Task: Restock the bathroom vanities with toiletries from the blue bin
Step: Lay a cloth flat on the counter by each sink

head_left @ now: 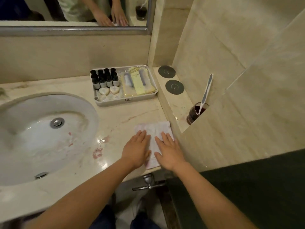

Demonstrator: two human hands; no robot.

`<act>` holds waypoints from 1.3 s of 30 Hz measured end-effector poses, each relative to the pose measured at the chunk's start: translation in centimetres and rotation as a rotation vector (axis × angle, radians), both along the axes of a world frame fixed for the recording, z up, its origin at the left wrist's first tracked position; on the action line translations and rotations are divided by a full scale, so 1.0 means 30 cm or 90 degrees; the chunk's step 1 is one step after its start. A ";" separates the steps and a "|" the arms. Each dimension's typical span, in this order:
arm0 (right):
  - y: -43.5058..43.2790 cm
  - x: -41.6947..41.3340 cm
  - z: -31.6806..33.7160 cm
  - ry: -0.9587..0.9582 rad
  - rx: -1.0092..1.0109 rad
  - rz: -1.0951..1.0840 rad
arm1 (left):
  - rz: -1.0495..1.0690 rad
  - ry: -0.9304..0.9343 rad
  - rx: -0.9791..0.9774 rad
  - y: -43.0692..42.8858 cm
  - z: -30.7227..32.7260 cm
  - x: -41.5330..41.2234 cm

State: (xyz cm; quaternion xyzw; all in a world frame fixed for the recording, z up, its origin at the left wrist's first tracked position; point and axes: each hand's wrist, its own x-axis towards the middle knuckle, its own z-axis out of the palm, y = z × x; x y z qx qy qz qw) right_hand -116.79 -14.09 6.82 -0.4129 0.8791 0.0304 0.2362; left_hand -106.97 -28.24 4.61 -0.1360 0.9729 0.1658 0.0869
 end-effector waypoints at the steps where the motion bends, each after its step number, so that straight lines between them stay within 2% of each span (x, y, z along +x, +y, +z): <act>1: 0.004 -0.007 -0.012 -0.004 0.006 0.009 | 0.009 -0.006 -0.016 0.012 -0.007 -0.003; 13: -0.029 -0.064 -0.072 -0.003 0.027 0.056 | 0.037 -0.102 -0.093 0.027 -0.039 -0.034; 26: -0.254 -0.202 -0.046 -0.040 0.032 0.026 | 0.029 -0.180 -0.109 -0.161 0.021 -0.209; 39: -0.374 -0.299 -0.076 -0.101 0.014 -0.027 | -0.017 -0.156 -0.092 -0.315 0.002 -0.305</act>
